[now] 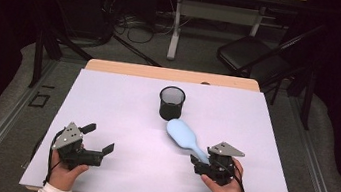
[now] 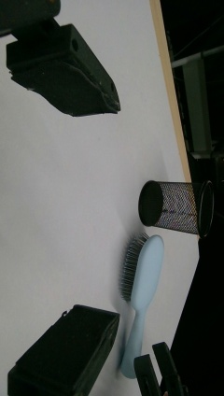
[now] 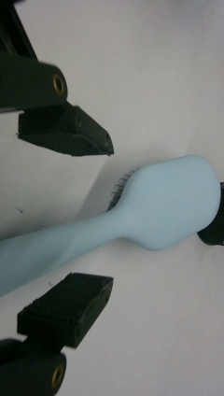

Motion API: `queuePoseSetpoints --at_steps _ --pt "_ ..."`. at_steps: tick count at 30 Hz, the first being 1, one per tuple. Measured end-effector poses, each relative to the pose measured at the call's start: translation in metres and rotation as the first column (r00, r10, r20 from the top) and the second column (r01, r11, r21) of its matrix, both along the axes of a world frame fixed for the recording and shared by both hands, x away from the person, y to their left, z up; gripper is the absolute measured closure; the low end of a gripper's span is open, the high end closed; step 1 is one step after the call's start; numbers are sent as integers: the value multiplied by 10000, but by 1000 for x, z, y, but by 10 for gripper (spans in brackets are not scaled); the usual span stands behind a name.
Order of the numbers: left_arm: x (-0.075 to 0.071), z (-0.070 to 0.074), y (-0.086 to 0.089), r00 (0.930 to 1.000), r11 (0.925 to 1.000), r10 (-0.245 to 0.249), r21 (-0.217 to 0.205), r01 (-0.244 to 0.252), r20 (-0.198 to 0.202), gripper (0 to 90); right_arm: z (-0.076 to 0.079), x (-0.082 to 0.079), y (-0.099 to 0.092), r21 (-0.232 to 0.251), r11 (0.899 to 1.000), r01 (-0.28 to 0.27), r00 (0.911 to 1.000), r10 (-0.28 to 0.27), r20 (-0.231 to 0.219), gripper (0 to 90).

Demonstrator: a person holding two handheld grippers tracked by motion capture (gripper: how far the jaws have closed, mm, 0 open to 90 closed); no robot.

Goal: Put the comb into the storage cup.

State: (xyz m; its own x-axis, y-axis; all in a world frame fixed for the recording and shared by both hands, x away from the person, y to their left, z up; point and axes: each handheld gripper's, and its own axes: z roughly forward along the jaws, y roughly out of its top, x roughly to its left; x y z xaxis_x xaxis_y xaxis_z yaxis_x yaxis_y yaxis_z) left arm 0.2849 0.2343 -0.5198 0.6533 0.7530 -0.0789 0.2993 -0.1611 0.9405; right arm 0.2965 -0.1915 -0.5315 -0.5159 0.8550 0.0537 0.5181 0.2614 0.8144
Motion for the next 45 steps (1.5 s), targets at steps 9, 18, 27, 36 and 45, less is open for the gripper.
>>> queuePoseSetpoints --at_steps 9,18,27,36,45 --pt "0 0 0 10000 10000 -13 10 13 1 22 0 2 -2 8 9996 -271 9994 271 -209 217" --pt "0 0 0 10000 10000 -14 1 14 2 23 4 4 -1 -159 9996 -224 9996 222 -153 156" --pt "0 0 0 10000 10000 15 -3 -15 20 23 5 9 -3 -439 9990 -72 9981 45 -620 12" --pt "0 0 0 10000 10000 -23 -9 23 16 23 7 16 -2 -938 9949 -370 9936 266 -1095 0" --pt "0 0 0 10000 10000 -6 -6 6 23 23 13 23 1 -1243 9884 -871 9861 679 -1513 0"
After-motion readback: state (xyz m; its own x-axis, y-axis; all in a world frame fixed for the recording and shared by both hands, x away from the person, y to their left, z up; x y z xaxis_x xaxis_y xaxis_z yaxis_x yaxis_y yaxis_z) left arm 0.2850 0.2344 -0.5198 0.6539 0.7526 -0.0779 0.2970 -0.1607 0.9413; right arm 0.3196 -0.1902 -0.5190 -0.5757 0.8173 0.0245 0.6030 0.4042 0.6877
